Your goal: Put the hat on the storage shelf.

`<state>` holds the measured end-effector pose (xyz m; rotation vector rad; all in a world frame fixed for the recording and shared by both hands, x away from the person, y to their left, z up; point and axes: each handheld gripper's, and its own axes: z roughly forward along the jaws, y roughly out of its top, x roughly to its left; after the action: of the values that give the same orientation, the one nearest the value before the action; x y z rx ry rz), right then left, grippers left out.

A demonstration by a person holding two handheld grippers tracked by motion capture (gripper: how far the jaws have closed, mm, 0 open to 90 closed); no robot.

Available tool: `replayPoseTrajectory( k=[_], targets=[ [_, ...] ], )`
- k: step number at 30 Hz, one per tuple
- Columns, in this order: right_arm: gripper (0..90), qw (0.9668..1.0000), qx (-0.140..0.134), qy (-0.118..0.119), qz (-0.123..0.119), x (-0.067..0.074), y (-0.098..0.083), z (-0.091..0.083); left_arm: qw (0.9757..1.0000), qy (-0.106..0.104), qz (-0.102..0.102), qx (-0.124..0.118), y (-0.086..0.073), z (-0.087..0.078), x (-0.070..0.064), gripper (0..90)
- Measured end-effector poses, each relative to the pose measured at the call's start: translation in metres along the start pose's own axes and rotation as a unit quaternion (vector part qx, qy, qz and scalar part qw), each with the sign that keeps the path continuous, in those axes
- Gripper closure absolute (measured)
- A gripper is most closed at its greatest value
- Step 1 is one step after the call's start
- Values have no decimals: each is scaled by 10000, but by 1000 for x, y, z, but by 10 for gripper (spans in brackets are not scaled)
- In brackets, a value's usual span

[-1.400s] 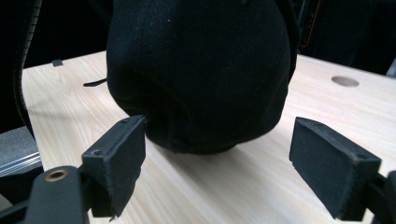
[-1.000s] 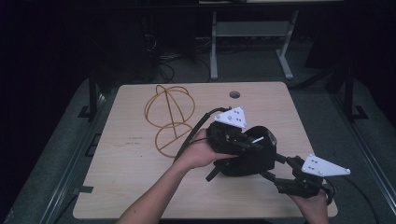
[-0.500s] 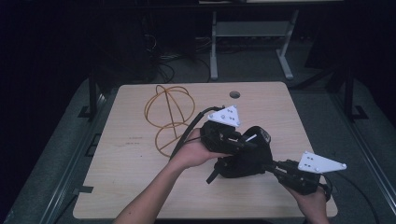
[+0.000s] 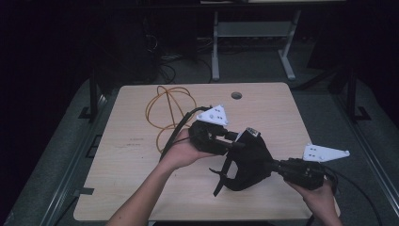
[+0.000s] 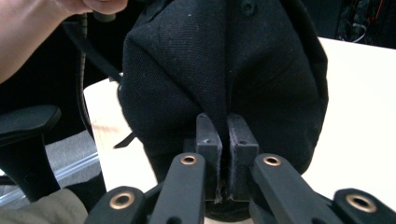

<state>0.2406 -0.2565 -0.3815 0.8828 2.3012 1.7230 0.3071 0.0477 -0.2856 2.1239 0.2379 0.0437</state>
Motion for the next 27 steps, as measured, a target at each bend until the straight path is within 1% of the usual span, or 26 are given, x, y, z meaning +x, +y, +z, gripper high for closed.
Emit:
replayPoseTrajectory(
  k=[1, 3, 5, 8, 10, 12, 14, 15, 17, 19, 23, 26, 27],
  targets=[
    [859, 10000, 33, 19, 41, -2, 4, -1, 10000, 12, -25, 8, -4, -4, 1, 625],
    [859, 10000, 56, 16, 25, -3, 5, -2, 10000, 46, -49, -6, -6, -6, 2, 612],
    [860, 9999, 98, -3, 32, -5, 9, -3, 9999, 71, -103, 8, -11, -12, 4, 604],
    [863, 9999, 118, -48, 50, -7, 11, -4, 9998, 80, -148, -62, -15, -20, 5, 596],
    [863, 9998, 119, -97, 121, -10, 13, -7, 9998, 90, -145, -87, -17, -25, 3, 589],
    [863, 9997, 120, -145, 125, -12, 16, -9, 9998, 112, -144, -73, -20, -32, 1, 585],
    [864, 9997, 125, -168, 121, -12, 18, -10, 9998, 118, -144, -70, -22, -34, 0, 585],
    [864, 9997, 111, -214, 77, -14, 22, -14, 9998, 126, -144, -51, -23, -36, 0, 585],
    [864, 9997, 114, -216, 80, -14, 23, -15, 9998, 138, -143, -45, -25, -39, -1, 585],
    [865, 9996, 108, -261, 37, -15, 29, -19, 9998, 164, -127, -28, -29, -41, -2, 585],
    [867, 9995, 83, -307, 47, -17, 34, -25, 9997, 209, -134, -28, -35, -45, -4, 581],
    [869, 9994, 85, -326, 81, -21, 36, -28, 9997, 241, -94, -13, -38, -48, -4, 581],
    [870, 9994, 84, -336, 89, -22, 36, -29, 9996, 260, -83, -5, -41, -50, -4, 581]
  ],
)
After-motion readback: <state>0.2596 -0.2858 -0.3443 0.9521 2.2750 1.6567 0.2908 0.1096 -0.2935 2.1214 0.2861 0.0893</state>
